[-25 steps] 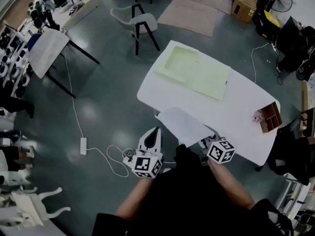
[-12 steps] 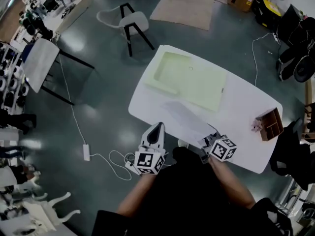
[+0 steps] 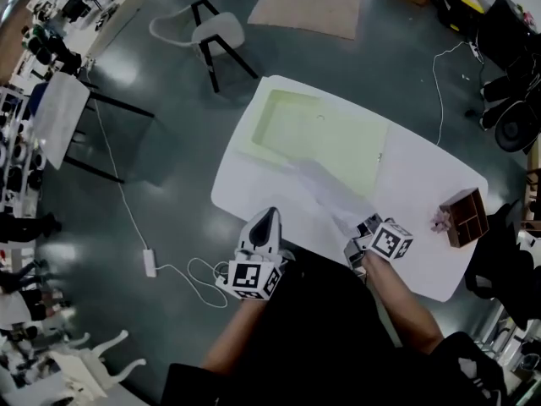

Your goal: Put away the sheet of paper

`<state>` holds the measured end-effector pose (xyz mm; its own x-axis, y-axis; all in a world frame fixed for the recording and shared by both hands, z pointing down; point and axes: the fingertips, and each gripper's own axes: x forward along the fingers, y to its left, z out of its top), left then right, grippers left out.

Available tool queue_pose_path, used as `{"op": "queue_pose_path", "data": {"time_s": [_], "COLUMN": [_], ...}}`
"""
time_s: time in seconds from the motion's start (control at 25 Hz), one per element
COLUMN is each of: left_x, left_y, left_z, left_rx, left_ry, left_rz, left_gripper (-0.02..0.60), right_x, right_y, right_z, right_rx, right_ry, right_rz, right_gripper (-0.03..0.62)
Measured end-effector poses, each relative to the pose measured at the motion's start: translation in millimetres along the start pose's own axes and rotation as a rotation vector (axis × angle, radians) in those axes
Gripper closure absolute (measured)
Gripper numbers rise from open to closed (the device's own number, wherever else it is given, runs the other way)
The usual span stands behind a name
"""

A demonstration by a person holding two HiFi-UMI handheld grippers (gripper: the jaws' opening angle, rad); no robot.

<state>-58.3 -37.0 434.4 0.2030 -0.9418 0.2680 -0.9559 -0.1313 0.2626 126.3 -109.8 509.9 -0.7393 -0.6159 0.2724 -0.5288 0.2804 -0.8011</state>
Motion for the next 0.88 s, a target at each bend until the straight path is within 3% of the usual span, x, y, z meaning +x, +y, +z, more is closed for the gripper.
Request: {"op": "queue_pose_path", "data": {"time_s": [0.16,0.48,0.88], "left_x": [13.8,61.3,98.2], "left_y": [10.2,19.5,46.8], "left_z": [-4.0,-5.9,-16.7], "left_rx": [-0.025,-0.015,-0.027], "left_ry": [0.022,0.072,0.129], "left_rz": [-0.014,-0.133,-0.17], "left_gripper": [0.578,0.578,0.578], "right_x": [22.7,62.9,97.6], "right_y": [-2.6,-15.9,-82.6], "right_z": [17.3,31.5,14.9], "right_rx": [0.082,0.168,0.235], "right_ry": [-0.046,-0.105,-0.074], "right_rz": [0.036,-0.012,-0.168], "right_gripper": [0.595,0.595,0.595]}}
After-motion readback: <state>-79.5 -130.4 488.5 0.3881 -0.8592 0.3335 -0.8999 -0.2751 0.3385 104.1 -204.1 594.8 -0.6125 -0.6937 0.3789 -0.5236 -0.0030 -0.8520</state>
